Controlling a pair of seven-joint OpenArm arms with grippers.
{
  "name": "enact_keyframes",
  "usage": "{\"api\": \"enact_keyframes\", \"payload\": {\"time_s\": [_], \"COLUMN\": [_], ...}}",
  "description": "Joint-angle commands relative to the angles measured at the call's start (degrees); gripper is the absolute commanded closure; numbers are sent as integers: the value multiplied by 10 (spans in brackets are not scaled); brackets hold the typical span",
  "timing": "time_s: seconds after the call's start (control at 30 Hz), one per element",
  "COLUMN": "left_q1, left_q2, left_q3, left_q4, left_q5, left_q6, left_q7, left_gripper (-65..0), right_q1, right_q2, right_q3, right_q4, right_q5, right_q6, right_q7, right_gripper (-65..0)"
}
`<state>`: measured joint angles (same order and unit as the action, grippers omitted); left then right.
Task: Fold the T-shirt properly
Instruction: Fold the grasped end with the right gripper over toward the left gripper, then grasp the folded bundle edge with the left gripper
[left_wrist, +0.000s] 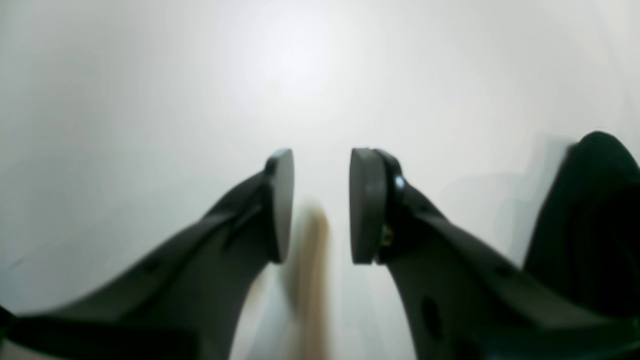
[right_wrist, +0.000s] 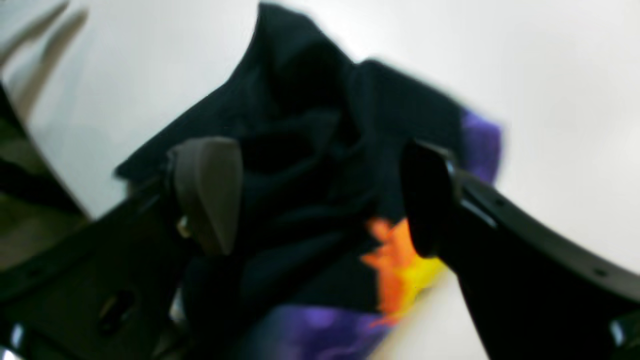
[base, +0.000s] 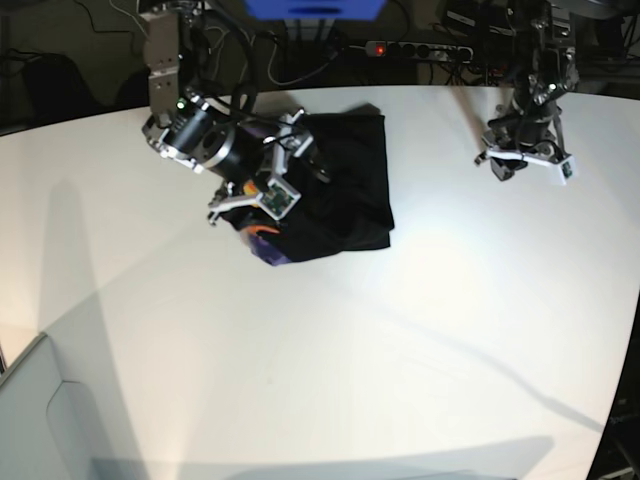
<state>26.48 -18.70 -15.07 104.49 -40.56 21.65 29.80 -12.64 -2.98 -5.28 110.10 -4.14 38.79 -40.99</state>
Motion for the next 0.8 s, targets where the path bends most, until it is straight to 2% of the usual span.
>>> {"api": "enact_keyframes", "payload": {"time_s": [0.0, 0.1, 0.2, 0.37, 0.5, 0.6, 0.77], "left_q1": [-2, -2, -2, -2, -2, -2, 0], "left_q2": [-6, -6, -6, -9, -10, -11, -10], "left_q3": [-1, -3, -4, -4, -4, -4, -4], "left_q4": [11, 11, 11, 11, 11, 11, 14], "left_q5": [-2, -2, -2, -2, -2, -2, -2], "left_q6": [-1, -1, -1, -1, -1, -1, -1], "left_q7": [-9, -9, -9, -9, -9, -9, -9], "left_gripper": [-189, -189, -189, -189, -189, -189, -190], "right_q1": [1, -2, -9, -2, 12, 20, 17], "right_q2": [-3, -3, 2, 38, 59, 63, 58], "right_q3": [-2, -20, -68, -194, -250, -245, -173], "right_q4": [-1, -13, -10, -3, 5, 21, 45], "right_q5": [13, 13, 13, 13, 13, 13, 13], "right_q6": [12, 12, 12, 12, 12, 12, 12], "right_q7": [13, 13, 13, 13, 13, 13, 13], "right_gripper": [-478, -478, -478, -478, -479, -479, -480]}}
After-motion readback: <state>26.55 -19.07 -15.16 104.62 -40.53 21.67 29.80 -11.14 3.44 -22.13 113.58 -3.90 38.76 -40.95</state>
